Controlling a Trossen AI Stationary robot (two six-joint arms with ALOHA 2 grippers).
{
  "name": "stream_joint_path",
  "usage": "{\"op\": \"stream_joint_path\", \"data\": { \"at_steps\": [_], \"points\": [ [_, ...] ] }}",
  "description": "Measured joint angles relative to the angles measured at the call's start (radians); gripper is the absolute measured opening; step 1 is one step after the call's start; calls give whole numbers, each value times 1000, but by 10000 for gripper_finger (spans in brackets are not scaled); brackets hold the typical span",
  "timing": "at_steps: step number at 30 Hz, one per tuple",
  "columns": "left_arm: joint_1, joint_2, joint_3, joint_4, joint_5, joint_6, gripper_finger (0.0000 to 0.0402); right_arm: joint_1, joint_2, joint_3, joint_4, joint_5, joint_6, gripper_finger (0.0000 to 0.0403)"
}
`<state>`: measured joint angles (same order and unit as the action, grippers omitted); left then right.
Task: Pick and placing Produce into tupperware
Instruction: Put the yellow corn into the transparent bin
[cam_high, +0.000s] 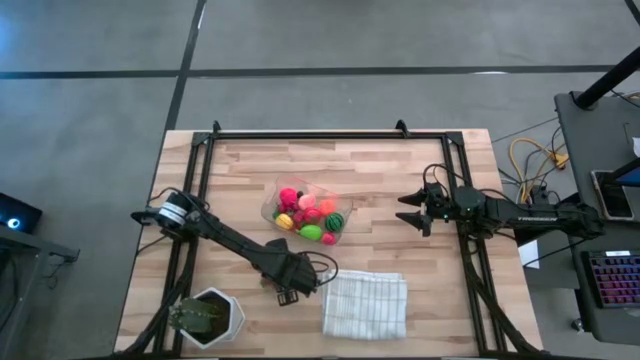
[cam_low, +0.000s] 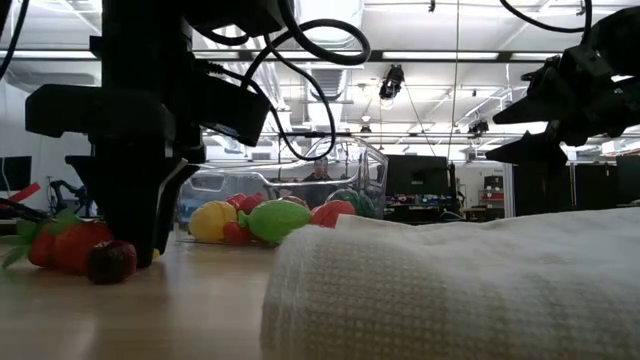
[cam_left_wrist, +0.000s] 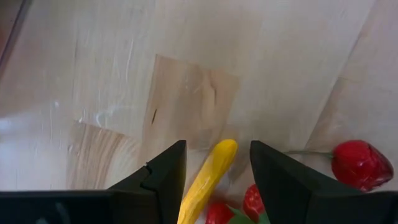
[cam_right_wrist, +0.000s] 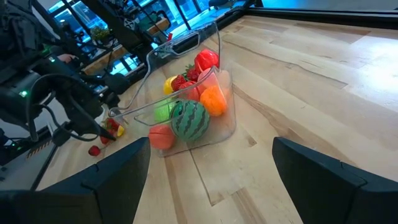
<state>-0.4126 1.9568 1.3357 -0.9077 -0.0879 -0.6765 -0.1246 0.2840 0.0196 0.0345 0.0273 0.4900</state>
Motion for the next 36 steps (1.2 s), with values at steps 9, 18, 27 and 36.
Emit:
{"op": "stream_joint_path", "data": {
  "at_steps": [9,18,27,36],
  "points": [
    [-1,-6,-13,16,11,5,139,0,0,0,0,0,0,329],
    [-2,-6,-15,17,32,11,45,0,0,0,0,0,0,329],
    [0,-7,-1,-10,64,58,3,0,0,0,0,0,0,329],
    [32,-56,154,-86,10,79,2,0,0,0,0,0,0,329]
  ]
}}
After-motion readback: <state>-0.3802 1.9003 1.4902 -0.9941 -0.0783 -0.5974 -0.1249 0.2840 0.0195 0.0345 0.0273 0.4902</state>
